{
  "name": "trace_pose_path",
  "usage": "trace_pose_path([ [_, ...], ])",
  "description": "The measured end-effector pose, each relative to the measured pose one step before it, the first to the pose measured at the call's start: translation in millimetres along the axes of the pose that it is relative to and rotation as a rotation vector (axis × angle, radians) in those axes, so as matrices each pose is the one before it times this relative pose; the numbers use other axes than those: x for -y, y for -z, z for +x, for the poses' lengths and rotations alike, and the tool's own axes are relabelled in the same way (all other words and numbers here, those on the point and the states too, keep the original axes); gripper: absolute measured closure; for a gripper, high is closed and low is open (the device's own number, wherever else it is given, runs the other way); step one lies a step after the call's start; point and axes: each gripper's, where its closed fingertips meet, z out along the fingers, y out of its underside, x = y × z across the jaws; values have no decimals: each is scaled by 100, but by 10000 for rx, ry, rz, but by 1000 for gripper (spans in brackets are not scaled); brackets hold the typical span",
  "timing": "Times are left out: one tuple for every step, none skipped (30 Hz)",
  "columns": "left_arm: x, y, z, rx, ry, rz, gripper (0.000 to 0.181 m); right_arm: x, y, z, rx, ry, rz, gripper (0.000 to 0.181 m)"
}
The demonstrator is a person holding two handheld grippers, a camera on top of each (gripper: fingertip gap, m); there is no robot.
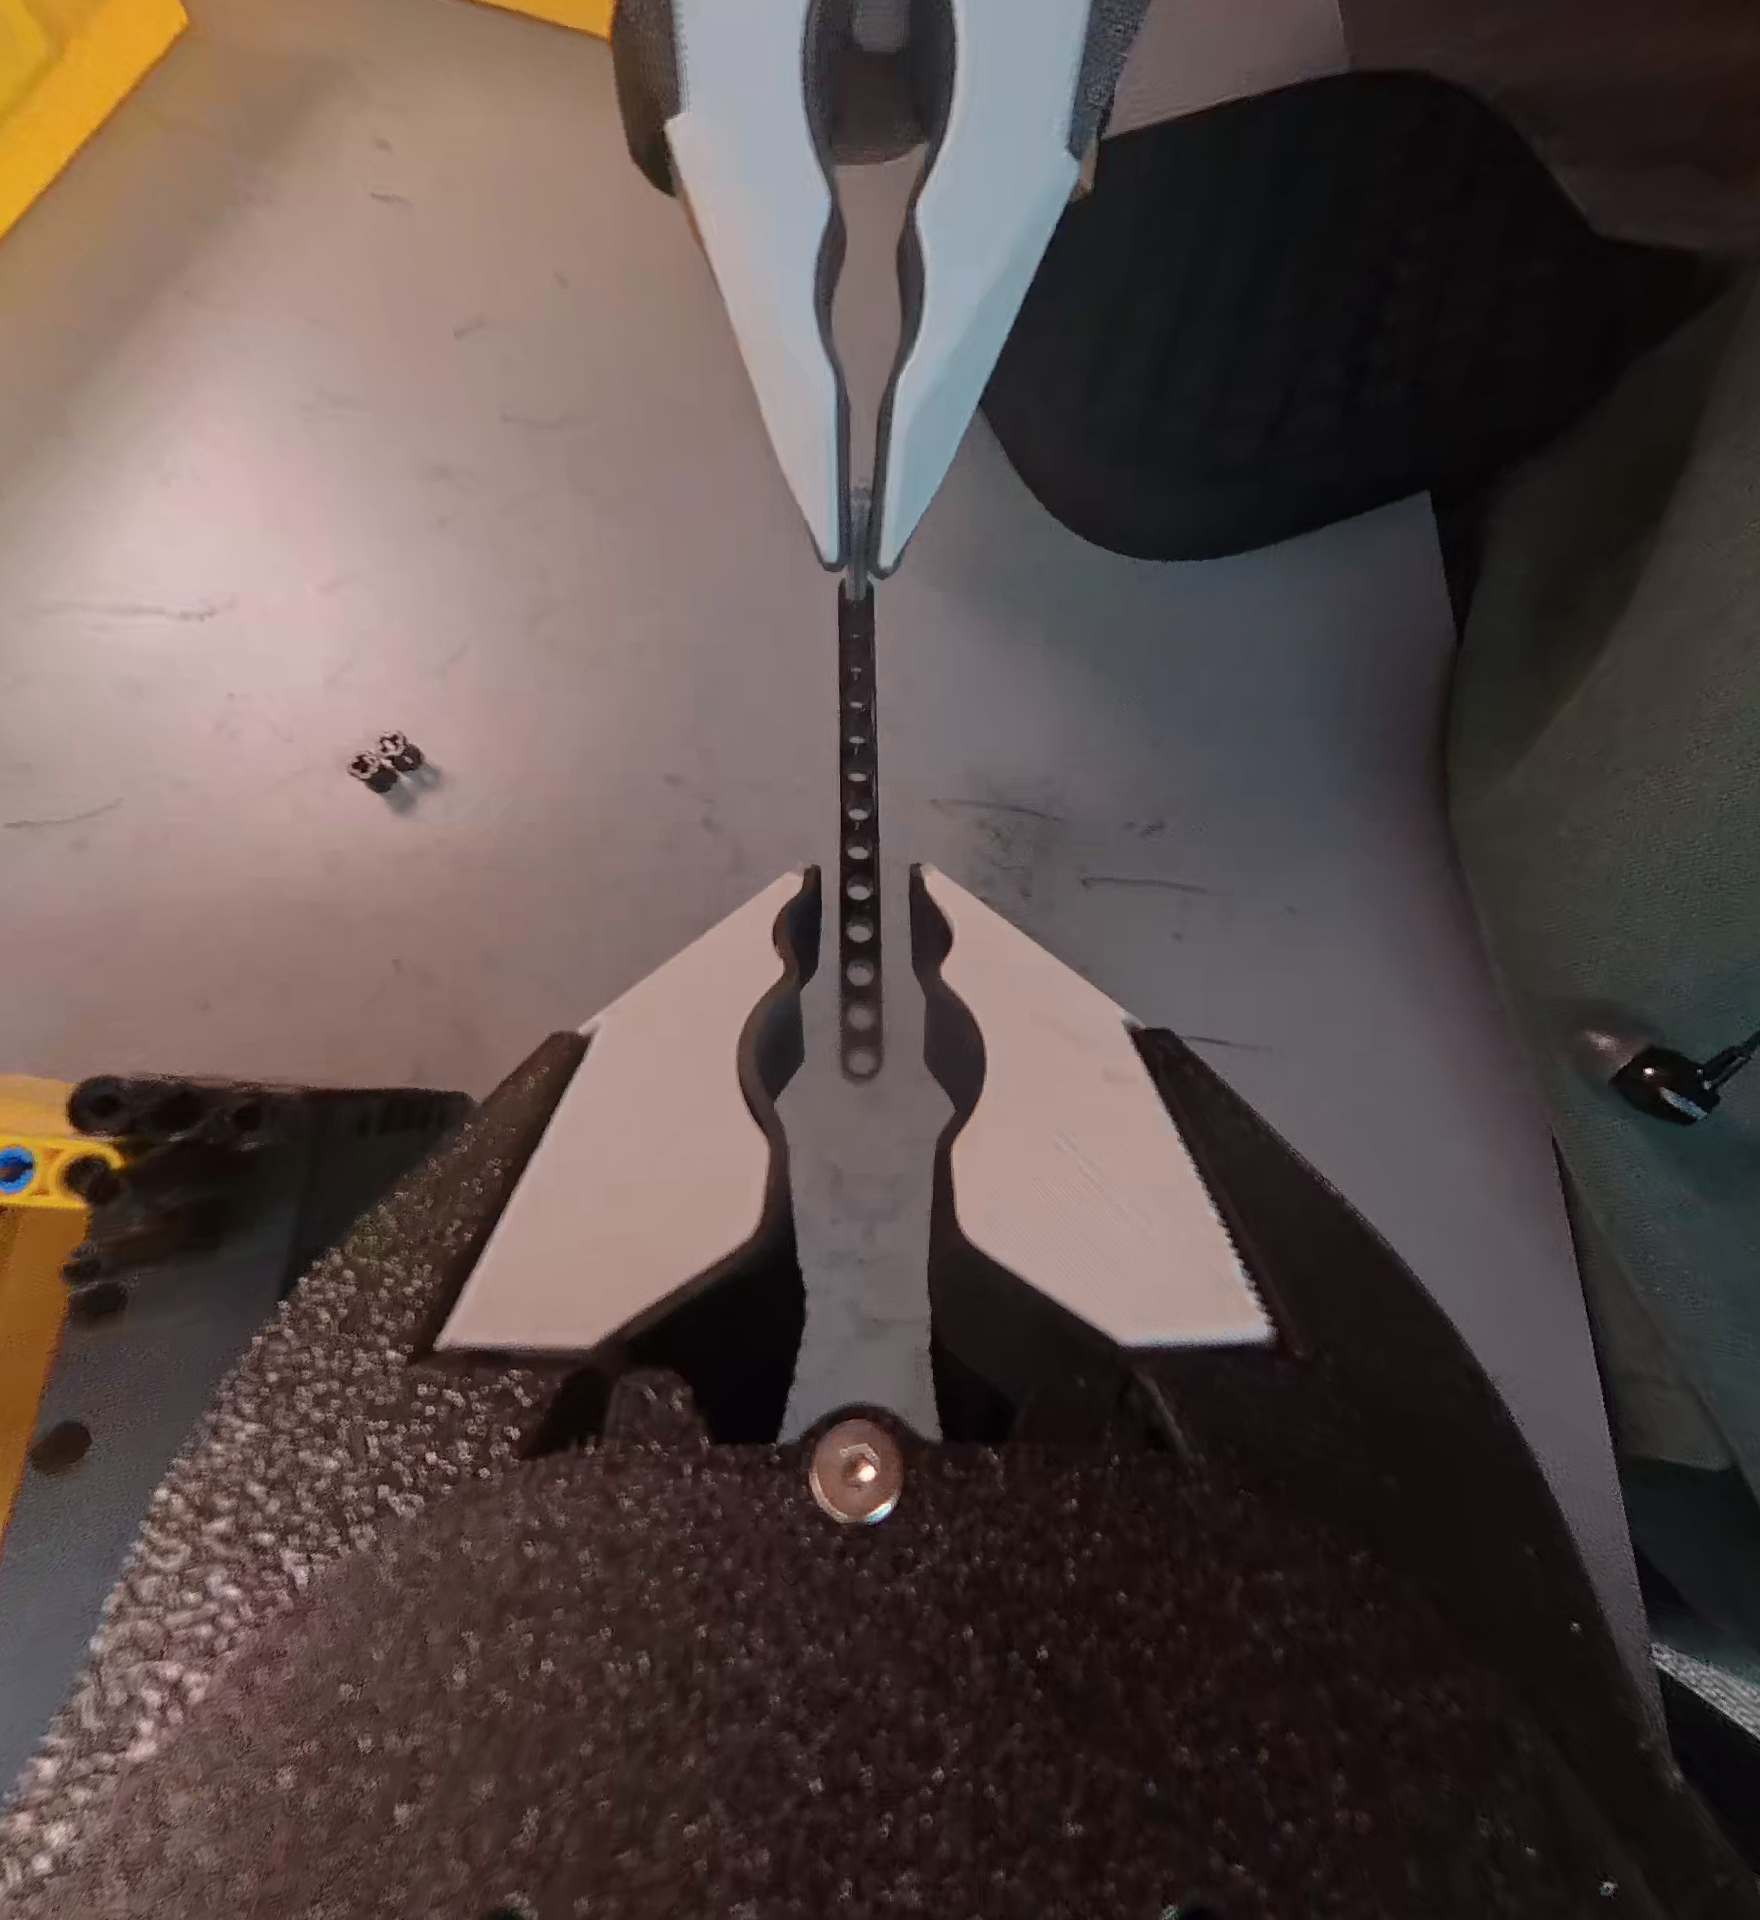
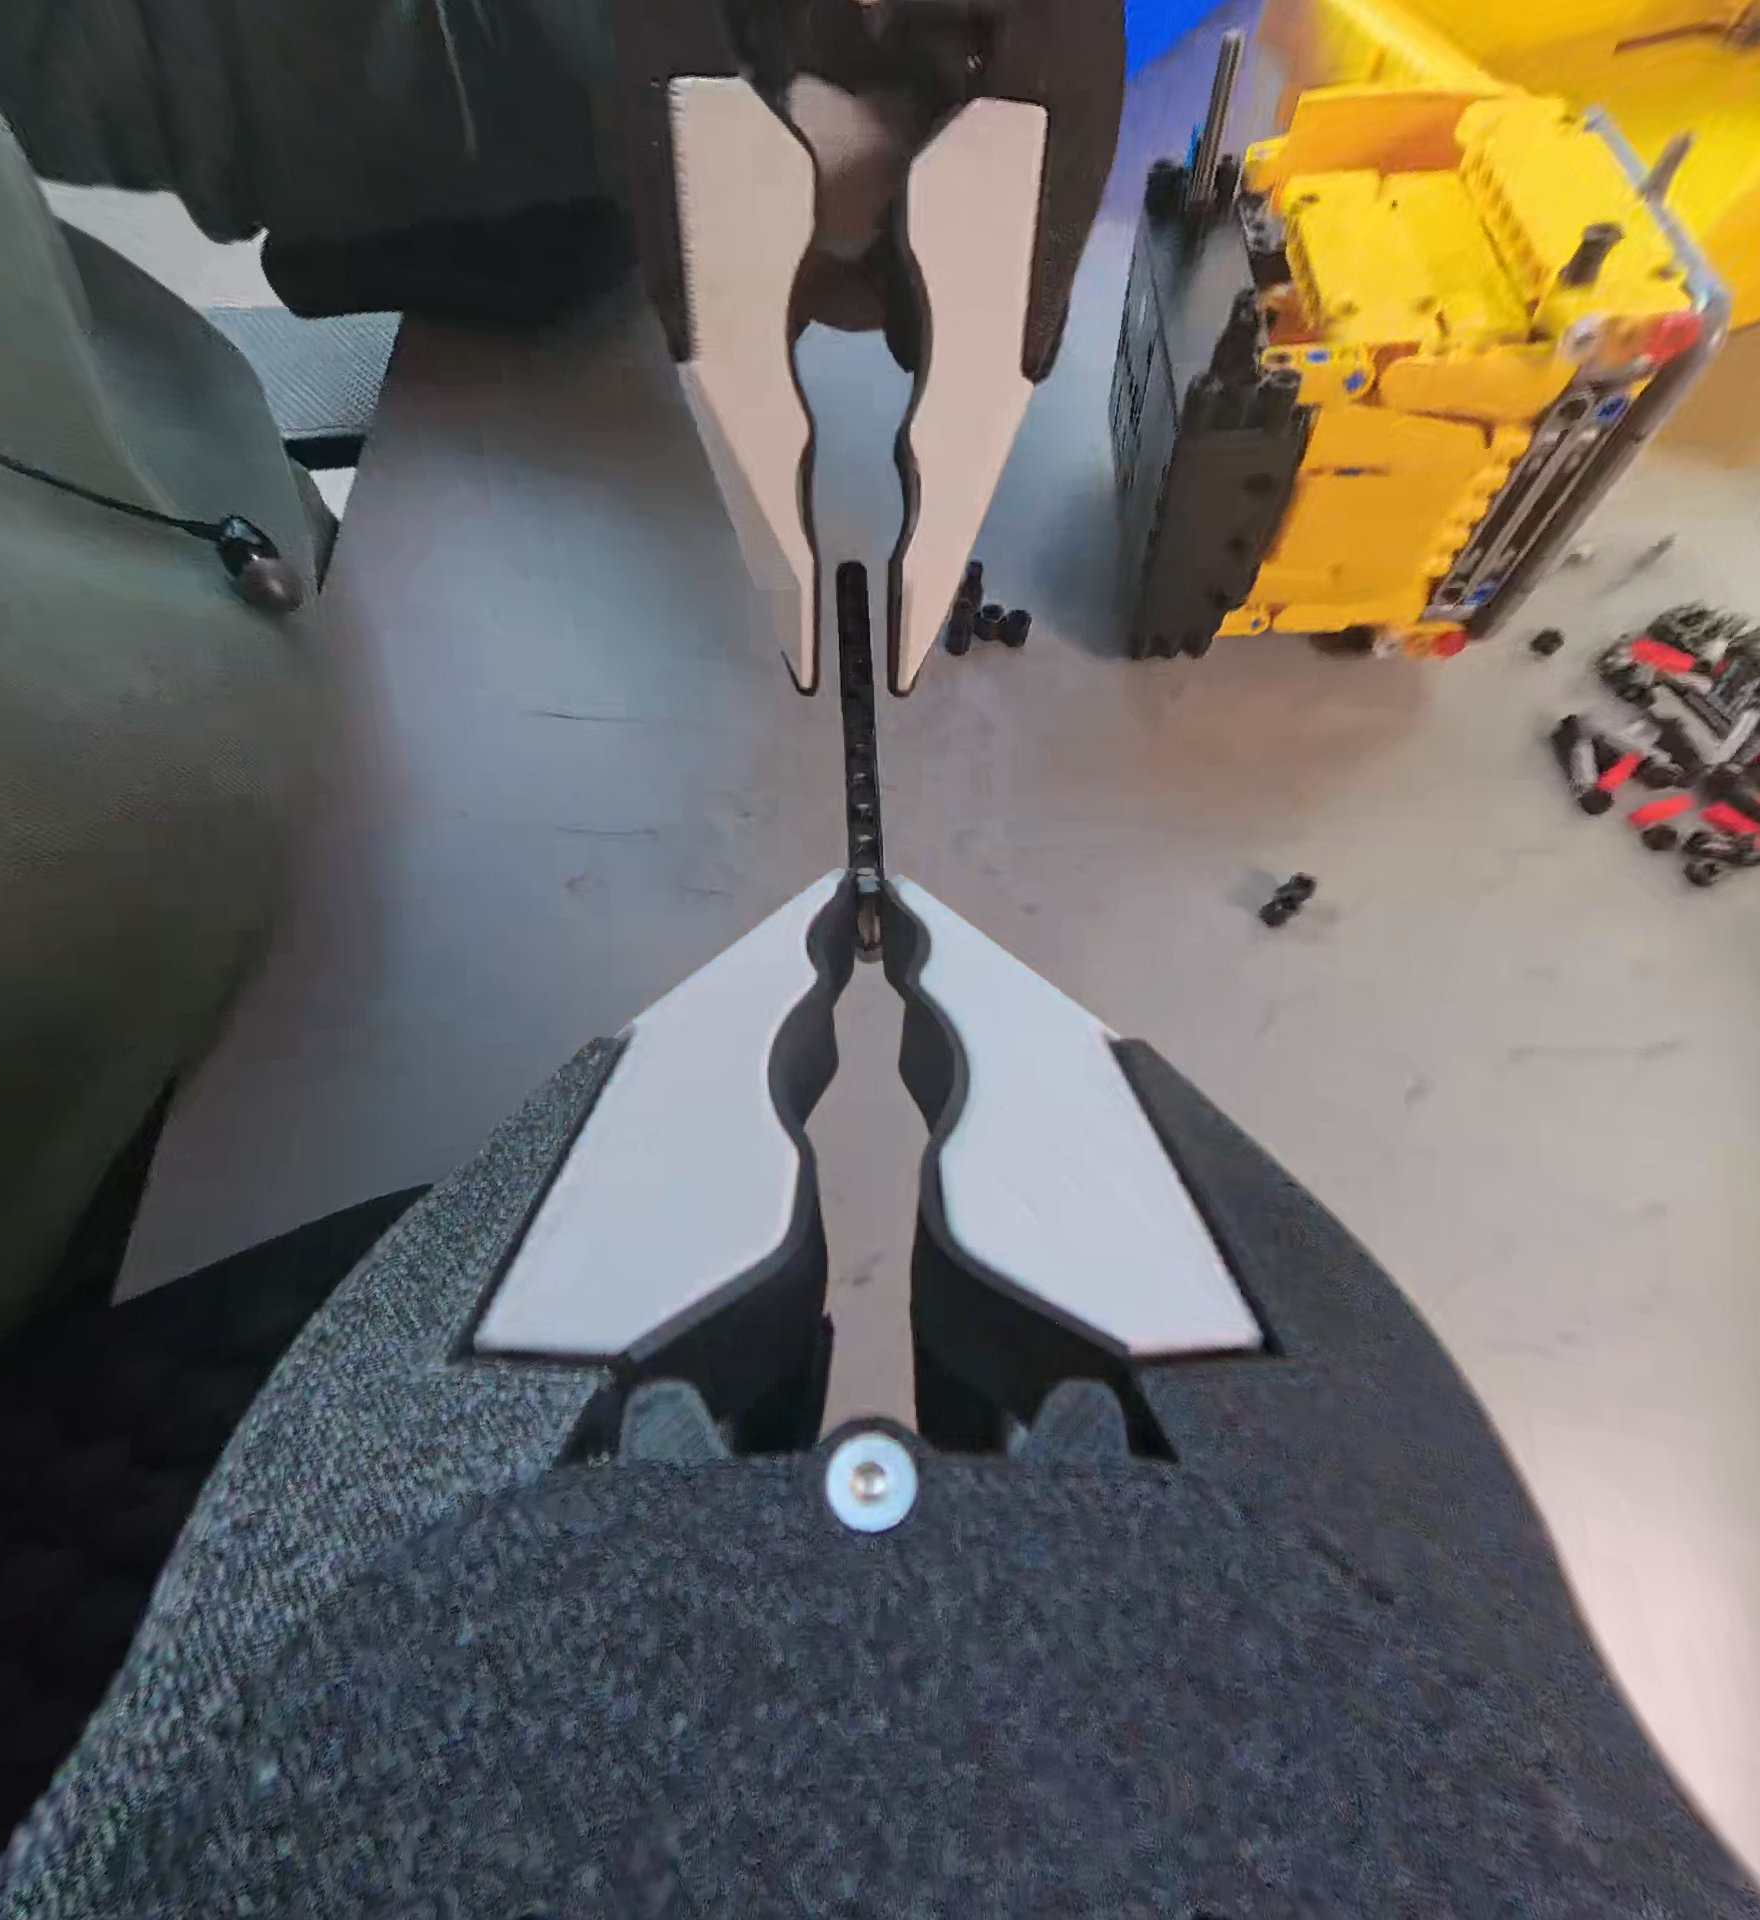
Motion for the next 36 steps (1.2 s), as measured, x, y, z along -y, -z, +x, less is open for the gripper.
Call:
trace_pose_path([
  [-167, -306, 214, 27, -159, -120, 164, -373, -372, -102, 284, -317, -182, 178],
  [-187, -341, 172, 49, -170, -136, 164, -385, -408, 48, 123, -204, -221, 178],
  [-232, -346, 82, 88, -168, -171, 164, -378, -424, 135, 19, -1, -206, 178],
  [-223, -347, -66, 161, -160, -167, 164, -445, -409, -73, 153, 27, -254, 178],
  [-207, -324, -129, 176, -136, -149, 165, -277, -349, -2, 107, 5, -147, 178],
  [-190, -298, -106, 133, -92, -134, 165, -207, -278, 37, 122, -76, -101, 178],
  [-176, -264, -92, 108, -61, -127, 167, -203, -215, -42, 210, -121, -118, 178],
  [-196, -229, -111, 112, -51, -125, 168, -8, -132, 60, 110, -38, -9, 178],
  [-199, -212, -79, 86, -53, -130, 169, 66, -52, 176, 14, -20, 24, 178],
  [-196, -206, -61, 72, -52, -119, 169, 23, -39, 26, 91, 15, -22, 178],
  [-167, -182, -125, 110, -32, -95, 171, 4, -9, 0, 87, 60, -37, 178],
  [-19, -97, -2, 18, 4, 1, 174, -15, 17, 42, 38, 72, -42, 178],
  [27, -59, 43, -27, 48, 12, 174, -28, 26, 82, 3, 87, -47, 177],
  [7, -31, -32, 7, 43, -13, 174, -20, 58, 50, 1, 127, -23, 177],
  [6, -10, -10, 7, 4, -11, 174, 47, 110, -12, 17, 107, 6, 175],
  [12, -12, 8, 1, -10, -13, 174, 162, 203, -103, 80, 75, 49, 167],
  [6, -1, -8, -11, 21, -8, 174, 279, 367, -37, 55, 35, 83, 163],
  [0, -8, 2, -29, 56, 3, 174, 443, 516, 117, 8, -14, 178, 162],
  [-4, -2, 10, -35, 62, 13, 174, 580, 611, 413, -111, -128, 258, 161],
  [-5, -1, -6, -29, 53, 12, 174, 582, 603, 747, -235, -245, 248, 161],
  [-6, 9, -1, -23, 53, -3, 174, 423, 507, 981, -349, -291, 139, 162],
  [-20, 3, 2, -17, 51, -17, 174, 171, 324, 1174, -460, -217, -12, 162],
  [-12, 11, 0, -3, 28, -23, 174, -101, 119, 1306, -573, -108, -173, 162],
  [-28, 12, 5, 8, 4, -29, 174, -226, -136, 1115, -501, -59, -227, 162],
  [-42, 20, 6, 6, 11, -35, 174, -238, -360, 765, -310, -120, -225, 163],
  [-33, 26, -1, -3, 35, -26, 174, -204, -544, 515, -164, -151, -205, 163],
  [-19, 10, 2, -9, 42, -2, 174, -92, -644, 356, -91, -61, -100, 162],
  [-18, 3, 0, -13, 39, 14, 174, -127, -665, 433, -123, -19, -92, 162],
  [-28, 10, -8, -12, 40, 12, 174, -297, -651, 405, -85, -9, -205, 162],
  [-24, 19, -8, -6, 33, 10, 174, -288, -575, 407, -82, -6, -183, 162],
  [-24, 11, -5, 1, 19, 16, 174, -138, -460, 422, -108, -77, -96, 163],
  [-20, 9, -7, 3, 21, 19, 174, -108, -358, 220, 10, -111, -92, 163],
  [-32, 17, -10, 0, 21, 15, 174, -14, -272, 210, -4, -127, -45, 163],
  [-19, 18, -13, -3, 12, 12, 174, -22, -214, 176, -5, -96, -57, 163],
  [-23, 9, -5, -9, 11, 13, 174, 24, -162, 74, 22, -40, -37, 163],
  [-15, 4, -2, -14, 15, 15, 174, 54, -143, 60, 3, -15, -26, 164],
])
